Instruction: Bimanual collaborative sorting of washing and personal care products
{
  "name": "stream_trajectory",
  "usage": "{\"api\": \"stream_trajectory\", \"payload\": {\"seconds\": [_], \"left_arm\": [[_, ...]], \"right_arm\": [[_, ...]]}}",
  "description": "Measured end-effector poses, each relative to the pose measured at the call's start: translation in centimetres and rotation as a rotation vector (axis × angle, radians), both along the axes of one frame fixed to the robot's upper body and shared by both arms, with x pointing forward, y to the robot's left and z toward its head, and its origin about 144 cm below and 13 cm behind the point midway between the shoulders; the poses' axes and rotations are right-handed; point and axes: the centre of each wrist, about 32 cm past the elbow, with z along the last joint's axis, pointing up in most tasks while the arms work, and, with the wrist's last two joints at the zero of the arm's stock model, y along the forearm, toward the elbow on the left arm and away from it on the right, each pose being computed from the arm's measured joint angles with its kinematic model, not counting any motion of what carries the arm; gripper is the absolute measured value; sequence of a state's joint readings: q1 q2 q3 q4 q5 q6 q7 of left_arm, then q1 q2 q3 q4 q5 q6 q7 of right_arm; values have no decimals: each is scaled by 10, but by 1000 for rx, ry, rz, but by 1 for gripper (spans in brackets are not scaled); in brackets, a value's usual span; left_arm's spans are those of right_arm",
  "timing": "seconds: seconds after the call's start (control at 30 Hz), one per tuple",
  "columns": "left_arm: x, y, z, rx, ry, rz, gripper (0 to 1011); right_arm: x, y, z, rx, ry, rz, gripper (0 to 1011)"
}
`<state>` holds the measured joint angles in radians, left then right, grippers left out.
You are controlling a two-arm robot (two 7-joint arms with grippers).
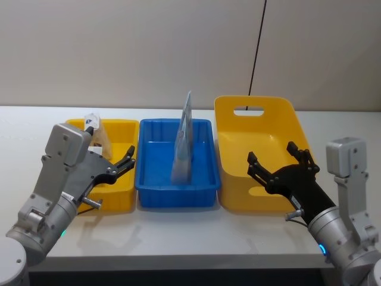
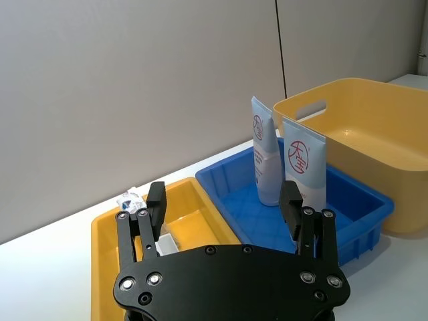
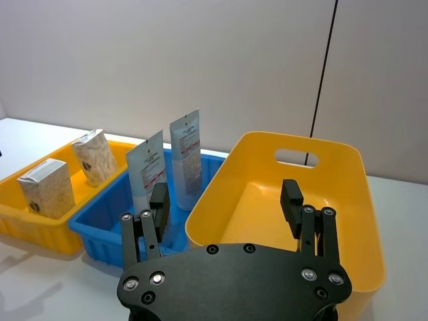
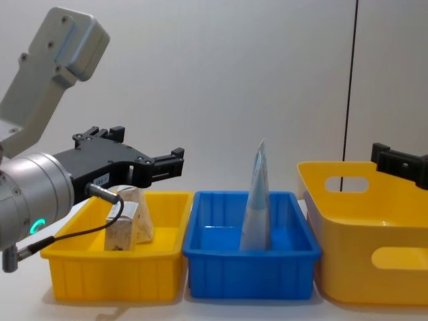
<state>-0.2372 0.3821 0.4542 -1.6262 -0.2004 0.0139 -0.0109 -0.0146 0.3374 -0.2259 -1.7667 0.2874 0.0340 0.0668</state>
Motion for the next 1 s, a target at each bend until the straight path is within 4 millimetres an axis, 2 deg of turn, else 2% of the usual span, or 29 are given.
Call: {"api": "stream_trajectory", "payload": {"seconds": [0.3, 1.0], "left_arm": [[1, -2, 3, 3, 3, 6, 1001], [7, -22, 35, 115, 166, 127, 1001]], "right_arm": [[0, 0, 0, 0, 0, 0, 1002], [0, 0, 0, 0, 0, 0, 1002]]}}
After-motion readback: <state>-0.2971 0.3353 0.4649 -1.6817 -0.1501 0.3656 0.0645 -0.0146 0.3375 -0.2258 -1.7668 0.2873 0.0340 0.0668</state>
